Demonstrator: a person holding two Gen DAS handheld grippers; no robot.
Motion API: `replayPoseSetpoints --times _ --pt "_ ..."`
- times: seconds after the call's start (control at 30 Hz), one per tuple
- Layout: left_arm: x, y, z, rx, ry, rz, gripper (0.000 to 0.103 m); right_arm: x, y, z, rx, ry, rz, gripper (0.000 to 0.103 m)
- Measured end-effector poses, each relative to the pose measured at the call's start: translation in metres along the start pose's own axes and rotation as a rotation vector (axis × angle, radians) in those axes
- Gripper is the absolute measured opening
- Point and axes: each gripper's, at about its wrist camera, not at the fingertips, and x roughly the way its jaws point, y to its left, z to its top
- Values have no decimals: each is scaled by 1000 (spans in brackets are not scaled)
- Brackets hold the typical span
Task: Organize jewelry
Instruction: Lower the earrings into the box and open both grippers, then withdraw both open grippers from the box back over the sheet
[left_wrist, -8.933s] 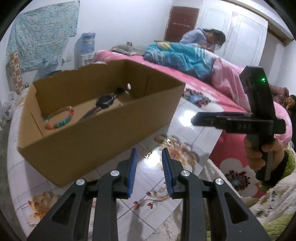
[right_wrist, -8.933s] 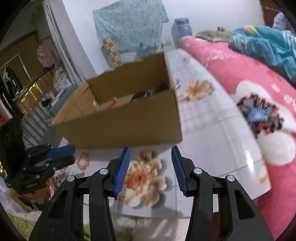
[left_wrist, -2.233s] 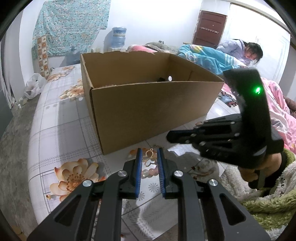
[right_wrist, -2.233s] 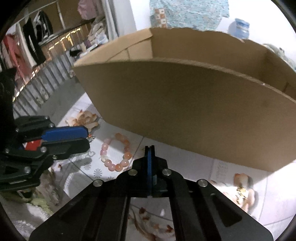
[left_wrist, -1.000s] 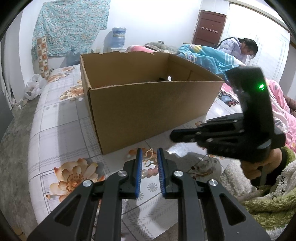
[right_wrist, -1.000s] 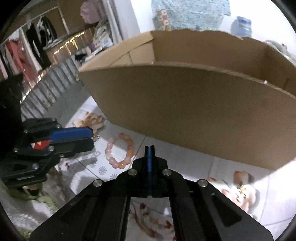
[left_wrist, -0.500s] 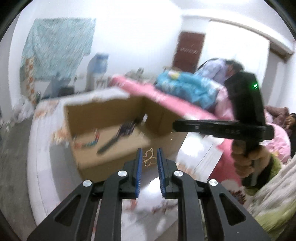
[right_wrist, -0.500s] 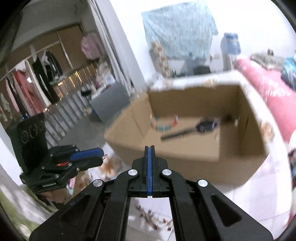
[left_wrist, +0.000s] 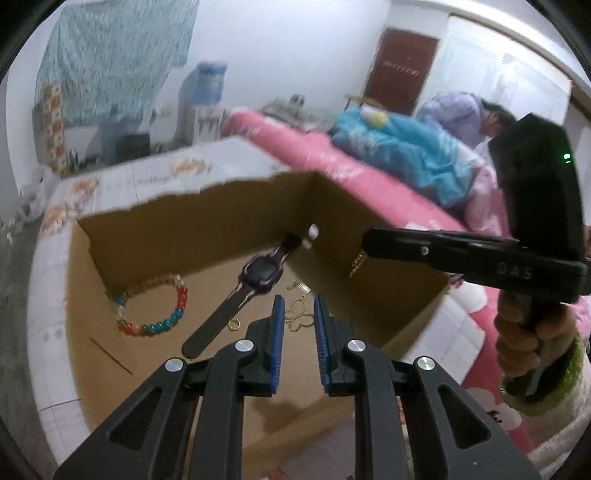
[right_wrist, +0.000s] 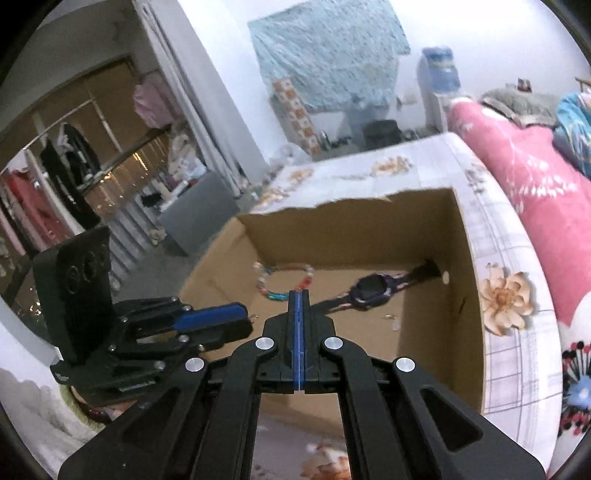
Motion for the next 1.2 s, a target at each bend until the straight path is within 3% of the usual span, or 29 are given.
replayPoseSetpoints --times 0.1,0.23,0.7,0.83,1.0,1.07,1.2 --pt "16 4 0 -44 55 -3 16 8 -12 0 31 35 -11 4" --pt "16 7 0 -71 59 -14 16 2 -23 -2 69 20 -1 13" --pt "-32 18 5 -136 -69 -10 19 -73 -34 -12 123 -146 -67 28" --pt "-54 14 -3 -130 -115 -22 25 -100 -33 -23 135 -195 -100 38" --pt "-80 1 -19 -80 -159 -37 44 -131 -28 -50 147 -231 -148 57" --pt "-89 -7 -26 -45 -161 -45 56 -136 -29 -61 158 -227 -164 60" --pt "-98 -22 -42 14 -140 -72 69 -138 -28 -87 179 -181 -221 67"
